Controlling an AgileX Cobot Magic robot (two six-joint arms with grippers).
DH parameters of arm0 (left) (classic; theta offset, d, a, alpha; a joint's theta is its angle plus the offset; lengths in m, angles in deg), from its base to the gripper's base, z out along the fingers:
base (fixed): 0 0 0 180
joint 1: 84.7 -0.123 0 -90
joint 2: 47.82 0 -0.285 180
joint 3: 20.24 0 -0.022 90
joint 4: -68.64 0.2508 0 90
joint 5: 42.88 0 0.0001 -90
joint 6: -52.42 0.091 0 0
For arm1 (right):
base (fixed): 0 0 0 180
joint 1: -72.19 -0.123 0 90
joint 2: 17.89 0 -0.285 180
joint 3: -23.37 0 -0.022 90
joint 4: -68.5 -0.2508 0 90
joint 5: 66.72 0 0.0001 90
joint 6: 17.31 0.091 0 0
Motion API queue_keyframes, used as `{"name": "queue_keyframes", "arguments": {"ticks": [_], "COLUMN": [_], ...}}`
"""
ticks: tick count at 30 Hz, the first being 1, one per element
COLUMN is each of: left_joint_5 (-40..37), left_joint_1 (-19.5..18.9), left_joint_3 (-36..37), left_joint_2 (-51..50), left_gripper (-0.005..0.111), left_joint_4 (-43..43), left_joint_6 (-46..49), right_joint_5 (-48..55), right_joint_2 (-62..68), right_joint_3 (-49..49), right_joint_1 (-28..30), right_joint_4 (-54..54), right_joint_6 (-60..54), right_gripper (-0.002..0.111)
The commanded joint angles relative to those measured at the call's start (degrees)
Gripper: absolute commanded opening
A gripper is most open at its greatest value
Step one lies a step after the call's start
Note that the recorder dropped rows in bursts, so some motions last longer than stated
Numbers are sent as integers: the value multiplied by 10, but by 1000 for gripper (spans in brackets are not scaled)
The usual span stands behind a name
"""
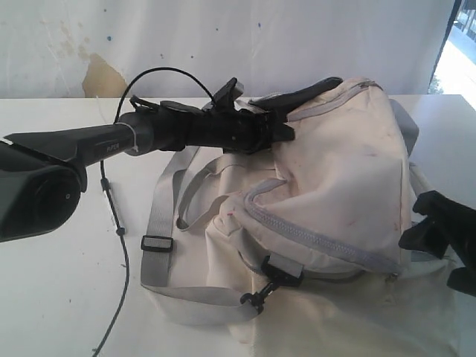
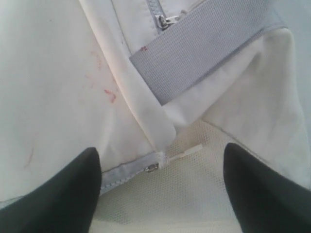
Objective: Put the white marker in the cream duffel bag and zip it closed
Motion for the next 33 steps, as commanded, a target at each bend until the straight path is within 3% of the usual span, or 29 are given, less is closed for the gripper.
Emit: {"name": "queue_keyframes", "arguments": {"ticks": [1, 7, 13, 19, 24, 26, 33], "left_joint_5": [-29, -74, -92, -99, -106, -108, -107], "left_joint_1": [-15, -34, -32, -32, -32, -32, -32], "left_joint_3": [-1, -1, -1, -1, -1, -1, -1], "left_joint_2": [3, 3, 3, 3, 3, 3, 3], "left_gripper": [20, 1, 0, 0, 0, 0, 0], "left_joint_4": [-43, -80, -95, -95, -95, -95, -95], "left_joint_6": [-29, -51, -51, -84, -84, -84, -84], "right_joint_5": [2, -46, -59, -67, -84, -84, -83], "right_joint_2": [1, 1, 44, 116, 170, 182, 184], "right_joint_3": [4, 4, 4, 4, 4, 5, 6], "right_joint_1": [1, 1, 1, 1, 1, 1, 1], "right_joint_4": [-5, -23, -84, -190, -198, -211, -316], "right_joint_6": [-8, -12, -65, -209, -271, -276, -375], "right_gripper": [66, 66, 66, 66, 65, 60, 19]}}
